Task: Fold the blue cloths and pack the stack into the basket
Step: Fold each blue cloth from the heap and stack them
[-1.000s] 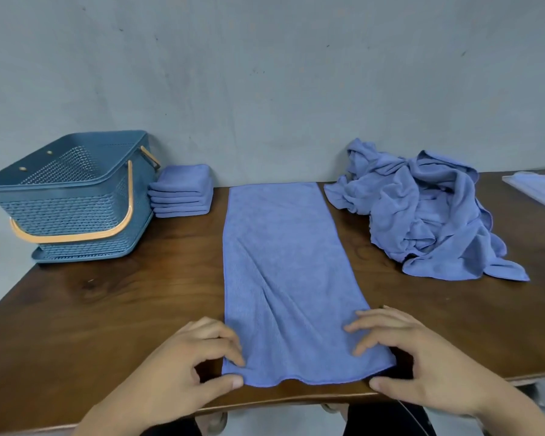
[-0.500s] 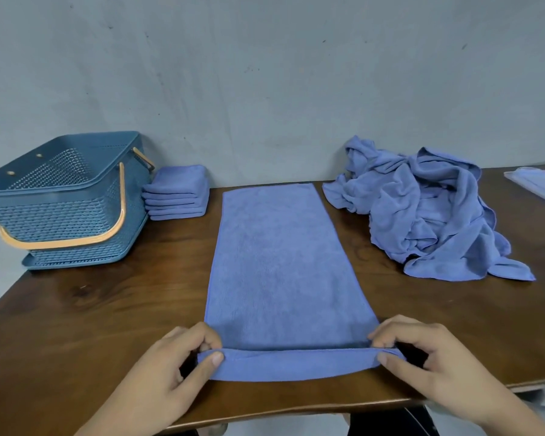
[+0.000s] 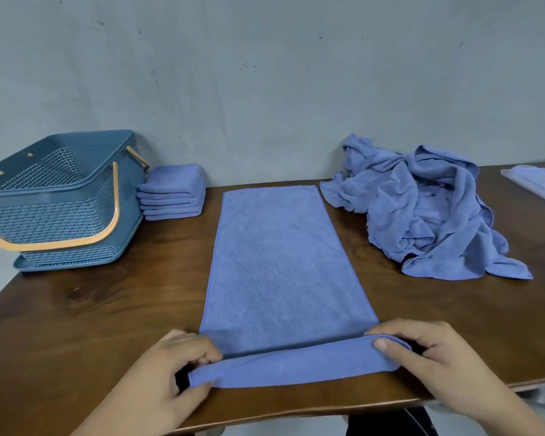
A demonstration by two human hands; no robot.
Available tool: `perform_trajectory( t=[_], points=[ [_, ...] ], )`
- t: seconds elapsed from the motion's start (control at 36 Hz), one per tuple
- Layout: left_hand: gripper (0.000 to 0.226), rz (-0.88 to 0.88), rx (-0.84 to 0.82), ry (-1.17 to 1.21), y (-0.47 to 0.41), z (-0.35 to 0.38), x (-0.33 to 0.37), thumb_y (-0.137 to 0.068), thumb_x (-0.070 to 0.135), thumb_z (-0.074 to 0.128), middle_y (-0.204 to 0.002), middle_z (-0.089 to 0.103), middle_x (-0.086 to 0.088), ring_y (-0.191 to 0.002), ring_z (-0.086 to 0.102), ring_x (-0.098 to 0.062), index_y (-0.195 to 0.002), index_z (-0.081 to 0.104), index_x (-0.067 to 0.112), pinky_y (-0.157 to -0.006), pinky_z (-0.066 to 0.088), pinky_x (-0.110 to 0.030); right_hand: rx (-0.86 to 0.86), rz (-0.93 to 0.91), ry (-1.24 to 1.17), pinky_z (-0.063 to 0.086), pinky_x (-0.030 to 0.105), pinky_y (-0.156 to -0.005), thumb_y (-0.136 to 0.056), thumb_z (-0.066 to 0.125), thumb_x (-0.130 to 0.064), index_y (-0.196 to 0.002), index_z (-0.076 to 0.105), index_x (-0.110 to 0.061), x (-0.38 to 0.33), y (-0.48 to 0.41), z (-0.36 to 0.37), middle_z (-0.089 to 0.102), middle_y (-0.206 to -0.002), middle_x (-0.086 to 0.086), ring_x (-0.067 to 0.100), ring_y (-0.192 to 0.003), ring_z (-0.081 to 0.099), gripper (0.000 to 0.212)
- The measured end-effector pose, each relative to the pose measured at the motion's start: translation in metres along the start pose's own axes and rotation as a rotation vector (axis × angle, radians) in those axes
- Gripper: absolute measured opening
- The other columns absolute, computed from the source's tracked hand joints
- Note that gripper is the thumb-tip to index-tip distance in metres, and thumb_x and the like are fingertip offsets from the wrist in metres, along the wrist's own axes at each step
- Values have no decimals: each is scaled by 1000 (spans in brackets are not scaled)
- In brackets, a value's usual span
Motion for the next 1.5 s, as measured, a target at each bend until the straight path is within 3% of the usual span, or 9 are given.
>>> perform_trajectory(
  t=[0.11, 0.47, 0.83, 0.92, 1.0, 1.14, 1.25, 1.33, 1.5],
  points=[
    [9, -29, 52, 181, 2, -4, -6, -95, 32, 65, -84, 67, 0, -84, 60, -20, -91, 73, 29, -72, 49, -48, 17, 10, -58, 57, 24, -86, -93, 72, -19, -98, 86, -35, -4, 0, 0, 82, -101, -6, 12, -100, 76, 22],
    [40, 44, 225, 401, -57, -40, -3, -101, 43, 60, -71, 46, -10, -67, 42, -13, -85, 67, 8, -63, 30, -33, 211, -82, -71, 56, 27, -92, -94, 69, -31, -93, 84, -27, -27, -77, -11, 80, -98, -5, 10, -100, 74, 15],
    [33, -225, 489, -40, -258, -97, -73, -102, 26, 60, -53, 48, 7, -53, 42, -10, -71, 53, 20, -54, 29, -35, 357, -245, 439, 35, 26, -57, -107, 58, -39, -80, 63, -24, -22, -293, -44, 51, -63, -2, 10, -58, 47, 31],
    [15, -340, 524, -119, -300, -97, -86, -100, 32, 57, -87, 69, -3, -81, 64, -23, -103, 63, 19, -69, 50, -41, 383, -161, 501, 53, 44, -71, -107, 58, -42, -104, 68, -23, -10, -341, -43, 66, -84, -3, 14, -77, 62, 21],
    [48, -364, 535, -399, -319, -72, -85, -97, 24, 61, -134, 61, -12, -122, 57, -38, -143, 52, 14, -97, 48, -52, 400, -77, 713, 52, 48, -93, -105, 59, -43, -139, 58, -23, -4, -361, -21, 63, -129, 5, 31, -117, 59, 40],
    [46, -69, 311, -513, -310, 0, -72, -99, 44, 41, -132, 66, 4, -125, 60, -26, -135, 62, 23, -104, 42, -46, 147, -176, 873, 48, 46, -96, -101, 50, -46, -139, 58, -29, 22, -356, 38, 59, -137, 1, 29, -123, 57, 43],
    [66, -254, -43, -377, -297, 25, -88, -106, 68, 25, -175, 13, 14, -162, 6, -13, -166, 22, 40, -131, 5, -50, -141, -29, 882, 16, 50, -128, -105, 23, -67, -165, 23, -42, 47, -335, 61, 16, -174, -8, 21, -161, 14, 64],
    [72, -266, -108, -403, -285, 27, -85, -104, 74, 17, -176, -7, 17, -162, -11, -11, -168, 3, 44, -131, -3, -51, -229, 12, 886, -3, 50, -130, -104, 17, -73, -166, 0, -47, 44, -318, 59, -12, -176, -12, 17, -162, -12, 69],
    [72, -263, -101, -416, -236, 34, -63, -103, 74, 15, -175, -12, 18, -161, -16, -11, -167, -2, 45, -131, -7, -49, -232, 5, 897, -5, 50, -130, -102, 14, -76, -165, -5, -48, 33, -269, 69, -18, -175, -13, 15, -161, -16, 72]
  ],
)
Point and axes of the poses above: each hand's wrist, its own y-axis away from the middle knuckle, its own z-axis out of the palm, x = y × z, the point moved 2 cm from there along -y, towards the middle knuckle
